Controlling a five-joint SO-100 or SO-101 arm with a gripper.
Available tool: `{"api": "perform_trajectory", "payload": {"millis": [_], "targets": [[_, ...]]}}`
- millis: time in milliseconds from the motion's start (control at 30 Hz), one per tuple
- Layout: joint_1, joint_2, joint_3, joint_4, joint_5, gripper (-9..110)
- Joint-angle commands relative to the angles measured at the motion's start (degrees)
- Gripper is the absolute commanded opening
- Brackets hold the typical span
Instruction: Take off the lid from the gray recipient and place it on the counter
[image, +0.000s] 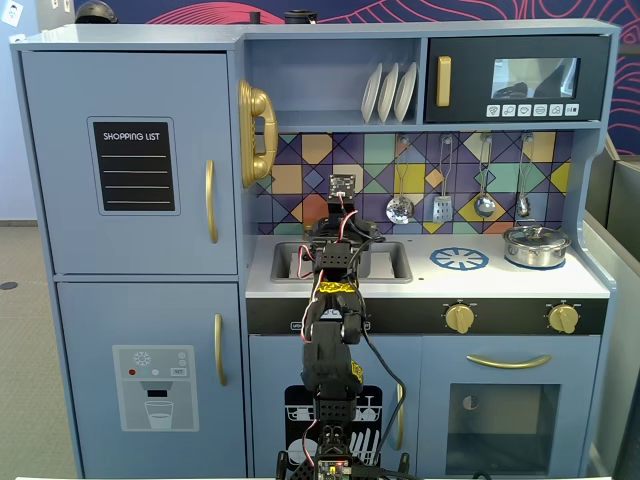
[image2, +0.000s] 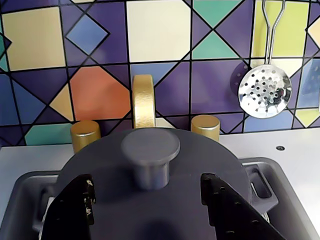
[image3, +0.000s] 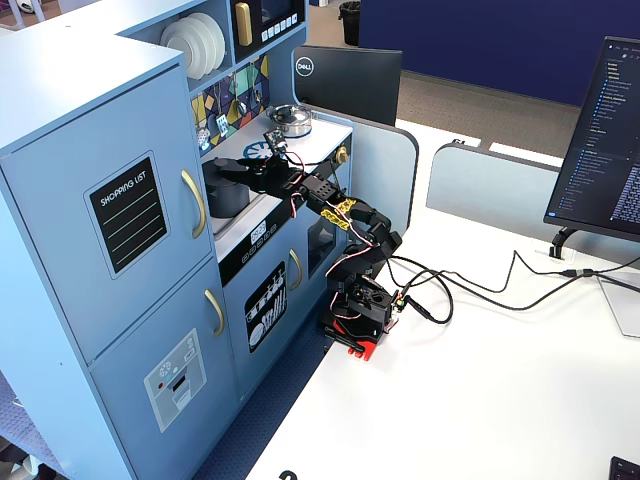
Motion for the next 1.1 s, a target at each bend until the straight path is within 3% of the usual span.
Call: {"api": "perform_trajectory", "payload": {"millis": [0, 467, 733, 1067], "targets": [[-0.7, -2.81, -5.19, -3.08, 0.44, 18], [-2.11, -14.15, -10.55, -8.61, 0.26, 15], [-2.9, -15.21, -11.43, -8.96, -0.79, 0], [-3.34, -13.36, -16.79, -9.67, -2.02, 0]]}}
